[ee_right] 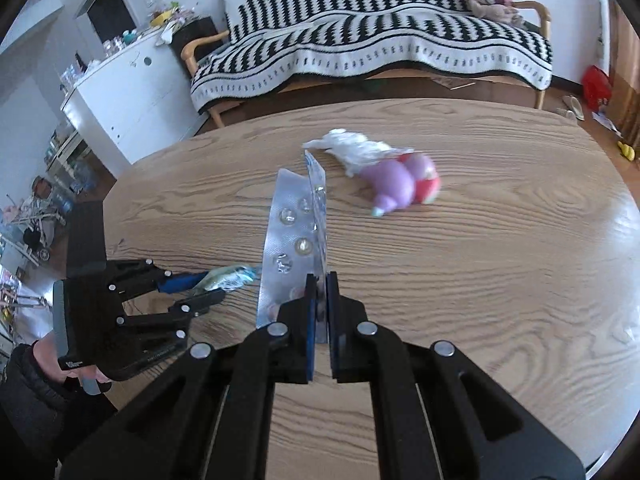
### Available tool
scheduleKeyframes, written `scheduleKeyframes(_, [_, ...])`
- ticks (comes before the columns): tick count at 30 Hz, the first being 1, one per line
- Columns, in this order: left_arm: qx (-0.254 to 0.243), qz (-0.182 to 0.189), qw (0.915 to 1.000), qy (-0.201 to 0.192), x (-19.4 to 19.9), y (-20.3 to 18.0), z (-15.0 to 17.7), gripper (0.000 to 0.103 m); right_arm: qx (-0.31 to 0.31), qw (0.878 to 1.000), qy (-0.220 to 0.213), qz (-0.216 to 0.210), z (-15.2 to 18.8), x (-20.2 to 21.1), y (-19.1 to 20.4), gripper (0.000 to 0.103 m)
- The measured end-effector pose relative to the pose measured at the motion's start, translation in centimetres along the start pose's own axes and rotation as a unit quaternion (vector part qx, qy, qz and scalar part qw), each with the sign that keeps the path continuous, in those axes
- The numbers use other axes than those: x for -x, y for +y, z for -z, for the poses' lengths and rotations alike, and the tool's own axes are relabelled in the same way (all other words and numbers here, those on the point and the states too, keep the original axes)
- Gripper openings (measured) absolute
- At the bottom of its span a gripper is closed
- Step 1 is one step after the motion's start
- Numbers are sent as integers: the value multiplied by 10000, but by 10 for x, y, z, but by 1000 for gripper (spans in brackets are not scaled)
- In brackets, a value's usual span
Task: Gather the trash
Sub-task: 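Grasp the silver blister pack with the right tool while the left tool grasps the green wrapper, then carry both items to the black bin and open both tools over it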
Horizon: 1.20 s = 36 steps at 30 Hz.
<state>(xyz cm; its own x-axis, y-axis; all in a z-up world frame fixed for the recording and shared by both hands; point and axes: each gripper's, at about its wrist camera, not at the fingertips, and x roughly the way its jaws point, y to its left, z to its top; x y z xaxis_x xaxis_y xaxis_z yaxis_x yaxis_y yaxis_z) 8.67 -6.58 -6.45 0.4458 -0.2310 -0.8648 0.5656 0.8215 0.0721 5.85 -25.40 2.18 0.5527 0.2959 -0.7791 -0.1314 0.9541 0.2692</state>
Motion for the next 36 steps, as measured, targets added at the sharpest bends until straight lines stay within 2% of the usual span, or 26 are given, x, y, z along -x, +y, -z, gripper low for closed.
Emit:
scheduleKeyframes(5, [95, -34, 9998, -177, 19, -25, -15, 17, -190, 9996, -131, 158, 10, 27, -28, 6])
scheduleKeyframes(10, [220, 120, 9983, -521, 41, -54, -43, 17, -509, 9974, -287, 432, 31, 63, -69, 6])
scheduleKeyframes(18, [268, 607, 9939, -883, 54, -150, -92, 17, -1192, 9864, -523, 1002, 79, 124, -158, 6])
scheduleKeyframes(24, [22, 1126, 9899, -863, 44, -245, -122, 18, -1956, 9646, -667, 1640, 141, 176, -244, 6])
scheduleKeyframes(29, [-303, 1571, 9839, -799, 32, -325, -136, 18, -2814, 9335, -685, 2117, 205, 215, -315, 6])
scheduleKeyframes(33, [-554, 1890, 9781, -667, 20, -379, -140, 18, -3314, 9129, -485, 2334, 248, 226, -357, 6])
scheduleKeyframes(36, [-795, 2057, 9739, -542, 9, -415, -140, 18, -3497, 9038, -271, 2452, 269, 223, -378, 6])
